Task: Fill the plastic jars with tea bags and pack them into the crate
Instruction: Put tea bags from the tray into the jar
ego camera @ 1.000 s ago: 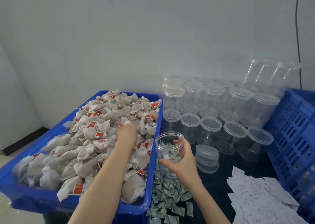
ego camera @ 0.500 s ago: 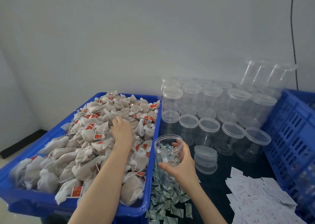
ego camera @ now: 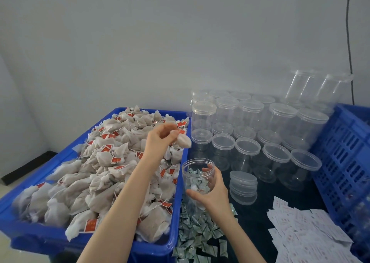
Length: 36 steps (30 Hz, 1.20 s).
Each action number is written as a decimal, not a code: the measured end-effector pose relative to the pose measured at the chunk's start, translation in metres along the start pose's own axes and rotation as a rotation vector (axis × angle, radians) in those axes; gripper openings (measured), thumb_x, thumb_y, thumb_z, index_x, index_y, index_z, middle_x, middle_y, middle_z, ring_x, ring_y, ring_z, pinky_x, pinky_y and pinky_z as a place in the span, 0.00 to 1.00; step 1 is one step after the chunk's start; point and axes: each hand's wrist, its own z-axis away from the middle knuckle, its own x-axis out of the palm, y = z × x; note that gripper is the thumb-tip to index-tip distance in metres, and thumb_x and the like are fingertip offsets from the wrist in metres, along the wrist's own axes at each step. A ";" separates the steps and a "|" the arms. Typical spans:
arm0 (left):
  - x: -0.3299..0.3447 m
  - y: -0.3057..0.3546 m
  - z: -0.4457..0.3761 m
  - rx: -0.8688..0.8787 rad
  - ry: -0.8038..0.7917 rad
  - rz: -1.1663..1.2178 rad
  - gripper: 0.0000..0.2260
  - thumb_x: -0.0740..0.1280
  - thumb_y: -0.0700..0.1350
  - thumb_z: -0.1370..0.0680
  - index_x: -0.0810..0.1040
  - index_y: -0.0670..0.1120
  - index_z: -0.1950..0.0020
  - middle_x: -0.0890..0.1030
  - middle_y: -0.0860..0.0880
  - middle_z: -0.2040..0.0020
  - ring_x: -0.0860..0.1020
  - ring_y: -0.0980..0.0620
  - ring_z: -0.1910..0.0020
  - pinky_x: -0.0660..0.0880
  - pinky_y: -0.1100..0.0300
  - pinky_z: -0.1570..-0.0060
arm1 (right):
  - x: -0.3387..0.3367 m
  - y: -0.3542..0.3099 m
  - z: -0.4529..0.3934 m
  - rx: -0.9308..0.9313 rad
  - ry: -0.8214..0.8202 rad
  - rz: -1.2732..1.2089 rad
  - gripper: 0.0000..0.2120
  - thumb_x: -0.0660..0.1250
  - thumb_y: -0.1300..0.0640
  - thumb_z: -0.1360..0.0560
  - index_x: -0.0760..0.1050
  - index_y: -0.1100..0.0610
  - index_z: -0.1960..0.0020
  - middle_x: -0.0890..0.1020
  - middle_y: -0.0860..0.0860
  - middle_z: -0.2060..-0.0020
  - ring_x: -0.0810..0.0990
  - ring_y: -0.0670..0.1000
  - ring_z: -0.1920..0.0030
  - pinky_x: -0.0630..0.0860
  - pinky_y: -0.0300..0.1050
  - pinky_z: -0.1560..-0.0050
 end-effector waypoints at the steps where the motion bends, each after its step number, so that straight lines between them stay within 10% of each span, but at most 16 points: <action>1: 0.003 0.002 0.002 -0.016 -0.060 0.037 0.08 0.68 0.40 0.24 0.79 0.54 0.51 0.84 0.60 0.57 0.81 0.63 0.56 0.76 0.72 0.61 | 0.000 0.000 0.000 0.000 0.003 0.002 0.43 0.83 0.55 0.39 0.63 0.40 0.32 0.74 0.40 0.36 0.72 0.38 0.38 0.70 0.29 0.45; 8: 0.022 0.001 0.010 -0.110 -0.621 -0.049 0.10 0.68 0.39 0.23 0.78 0.54 0.47 0.84 0.58 0.53 0.82 0.58 0.50 0.78 0.67 0.54 | 0.002 -0.002 -0.002 -0.010 0.032 0.005 0.47 0.84 0.54 0.40 0.63 0.46 0.28 0.75 0.45 0.34 0.74 0.45 0.34 0.73 0.50 0.32; 12: 0.017 -0.011 -0.002 -0.075 -0.359 -0.138 0.09 0.64 0.42 0.21 0.80 0.56 0.49 0.82 0.59 0.50 0.79 0.59 0.47 0.77 0.63 0.49 | 0.002 -0.001 -0.002 0.001 0.029 0.000 0.45 0.84 0.56 0.39 0.63 0.44 0.30 0.74 0.45 0.34 0.73 0.47 0.33 0.71 0.49 0.31; 15: 0.012 -0.036 -0.016 -0.141 -0.123 -0.627 0.10 0.61 0.44 0.20 0.79 0.52 0.43 0.79 0.52 0.41 0.78 0.53 0.47 0.76 0.62 0.53 | 0.001 0.001 0.001 0.001 0.007 -0.002 0.46 0.83 0.55 0.39 0.63 0.46 0.28 0.74 0.46 0.33 0.73 0.47 0.32 0.70 0.52 0.29; 20: 0.013 -0.077 -0.015 -0.314 -0.483 -1.456 0.17 0.59 0.48 0.19 0.72 0.47 0.31 0.74 0.43 0.34 0.69 0.43 0.34 0.67 0.50 0.36 | 0.001 -0.001 0.004 -0.016 -0.003 0.007 0.48 0.81 0.45 0.45 0.64 0.46 0.29 0.76 0.45 0.35 0.74 0.45 0.34 0.72 0.52 0.31; 27: 0.017 -0.076 -0.014 -0.297 -0.450 -1.488 0.15 0.59 0.44 0.20 0.74 0.45 0.34 0.70 0.42 0.30 0.59 0.39 0.27 0.53 0.45 0.27 | 0.000 0.001 0.005 -0.020 -0.003 0.025 0.46 0.82 0.50 0.42 0.64 0.46 0.29 0.76 0.44 0.36 0.74 0.44 0.35 0.72 0.51 0.32; 36: 0.008 -0.036 -0.011 0.092 0.180 -0.975 0.07 0.66 0.48 0.22 0.83 0.53 0.49 0.83 0.54 0.52 0.75 0.51 0.45 0.65 0.53 0.43 | -0.002 0.001 0.005 -0.008 0.006 0.021 0.45 0.84 0.55 0.39 0.63 0.45 0.30 0.75 0.44 0.35 0.74 0.45 0.34 0.71 0.52 0.30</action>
